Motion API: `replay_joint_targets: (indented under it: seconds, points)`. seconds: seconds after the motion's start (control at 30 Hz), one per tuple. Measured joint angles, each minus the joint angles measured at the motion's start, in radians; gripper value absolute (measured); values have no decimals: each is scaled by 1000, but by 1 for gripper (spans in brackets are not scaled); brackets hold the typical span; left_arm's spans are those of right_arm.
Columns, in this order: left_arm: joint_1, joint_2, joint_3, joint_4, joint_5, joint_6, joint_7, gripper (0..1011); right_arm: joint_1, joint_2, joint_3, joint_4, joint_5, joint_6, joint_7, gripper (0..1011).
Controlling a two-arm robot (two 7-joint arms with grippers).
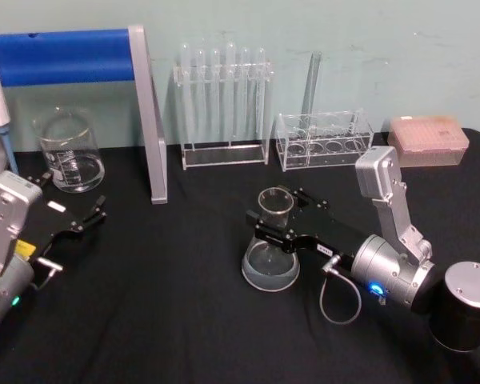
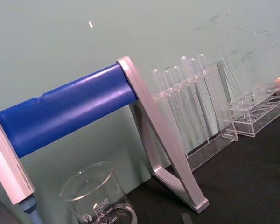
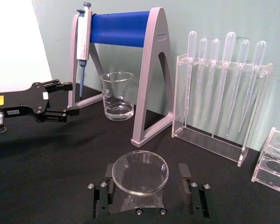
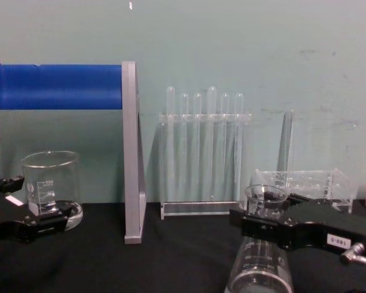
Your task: Grasp the erlenmeyer flask with one hand, shake it three times, then place it back.
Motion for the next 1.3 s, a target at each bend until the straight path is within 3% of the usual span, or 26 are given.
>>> replay_joint_targets:
  seconds: [0.13,0.27,0.83,1.1,1.3]
  points:
    - [0,0,0,0,0,0,0,1001,0,0,0,0,0,0,0,929]
    - [0,0,0,0,0,0,0,1001,0,0,0,0,0,0,0,1002]
    - [0,0,0,0,0,0,0,1001,-1,3,0,-2,3,2,4,1003]
    - [0,0,0,0,0,0,0,1001,-33,41,6,-34,23,28,26,1003]
    - [0,0,0,0,0,0,0,1001,-90,88,27,-93,47,34,30,1003]
